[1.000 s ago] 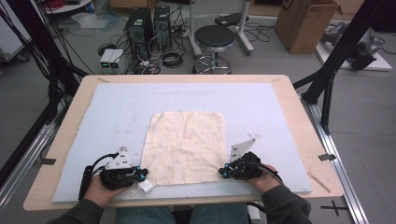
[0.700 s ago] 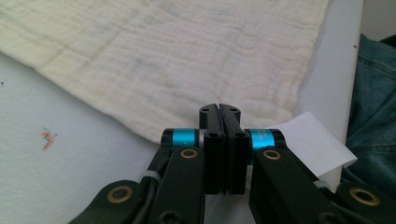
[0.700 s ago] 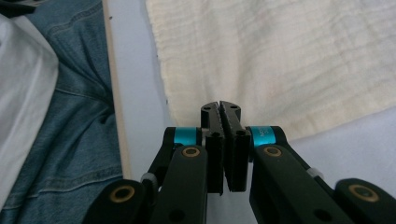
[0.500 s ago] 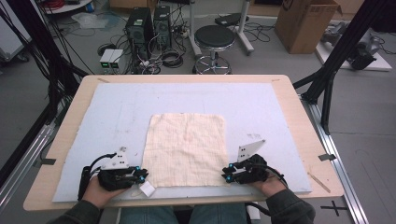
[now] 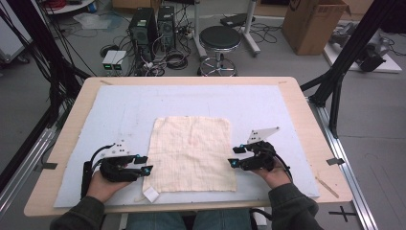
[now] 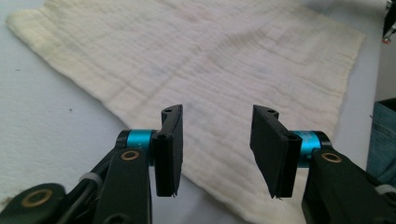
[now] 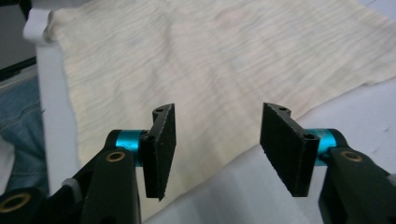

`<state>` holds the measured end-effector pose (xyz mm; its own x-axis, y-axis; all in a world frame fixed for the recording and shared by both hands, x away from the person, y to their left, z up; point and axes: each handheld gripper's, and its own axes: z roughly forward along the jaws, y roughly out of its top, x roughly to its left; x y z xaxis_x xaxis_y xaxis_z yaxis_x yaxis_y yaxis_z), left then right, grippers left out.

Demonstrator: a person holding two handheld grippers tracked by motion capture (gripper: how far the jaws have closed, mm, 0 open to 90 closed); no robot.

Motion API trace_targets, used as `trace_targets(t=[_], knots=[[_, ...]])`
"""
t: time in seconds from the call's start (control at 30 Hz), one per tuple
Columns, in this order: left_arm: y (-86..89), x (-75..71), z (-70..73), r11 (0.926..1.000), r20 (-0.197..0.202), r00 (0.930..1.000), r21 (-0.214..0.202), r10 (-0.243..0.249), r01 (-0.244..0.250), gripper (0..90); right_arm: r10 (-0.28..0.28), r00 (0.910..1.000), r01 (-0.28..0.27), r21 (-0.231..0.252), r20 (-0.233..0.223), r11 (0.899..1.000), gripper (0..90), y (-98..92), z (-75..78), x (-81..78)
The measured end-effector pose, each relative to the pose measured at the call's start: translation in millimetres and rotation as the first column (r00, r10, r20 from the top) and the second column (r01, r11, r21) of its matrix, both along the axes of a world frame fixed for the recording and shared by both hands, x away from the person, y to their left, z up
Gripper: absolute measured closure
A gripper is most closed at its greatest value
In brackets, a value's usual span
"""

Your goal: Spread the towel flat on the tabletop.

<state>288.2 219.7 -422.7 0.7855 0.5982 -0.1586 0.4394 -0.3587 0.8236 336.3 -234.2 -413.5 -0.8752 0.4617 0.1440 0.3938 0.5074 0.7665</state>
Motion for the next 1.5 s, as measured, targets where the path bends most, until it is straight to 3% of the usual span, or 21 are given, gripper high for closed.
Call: trace_targets(t=[0.13,0.27,0.57,0.77,1.33,1.5], knots=[[1.4,9.7,3.2,0.9992,-0.006,0.9995,-0.026,0.03,-0.03,49.8,-0.032,0.9995,0.032,0.004,-0.003,0.999,36.0,1.0,5.2,12.0],[1.4,17.9,6.2,0.9992,-0.012,0.9993,-0.021,0.035,-0.035,48.6,-0.051,0.9986,0.052,0.015,-0.008,0.999,31.6,3.1,12.1,22.0],[-2.5,30.3,22.3,0.9989,0.011,0.9994,-0.033,0.033,-0.032,47.2,-0.064,0.9979,0.064,0.044,0.005,0.997,29.7,6.9,23.0,38.9],[-4.3,33.8,25.0,0.9983,0.017,0.9989,-0.038,0.045,-0.044,46.7,-0.063,0.9979,0.062,0.046,0.015,0.997,29.4,10.1,29.2,44.0],[-4.6,52.6,48.0,0.9984,0.036,0.998,-0.024,0.051,-0.051,45.5,-0.061,0.9977,0.06,0.014,0.032,0.998,29.3,17.5,42.3,59.9],[-3.9,62.0,46.9,0.9958,0.027,0.9956,-0.024,0.089,-0.089,42.4,-0.054,0.9984,0.054,-0.012,0.019,0.998,29.3,23.1,41.8,70.8]])
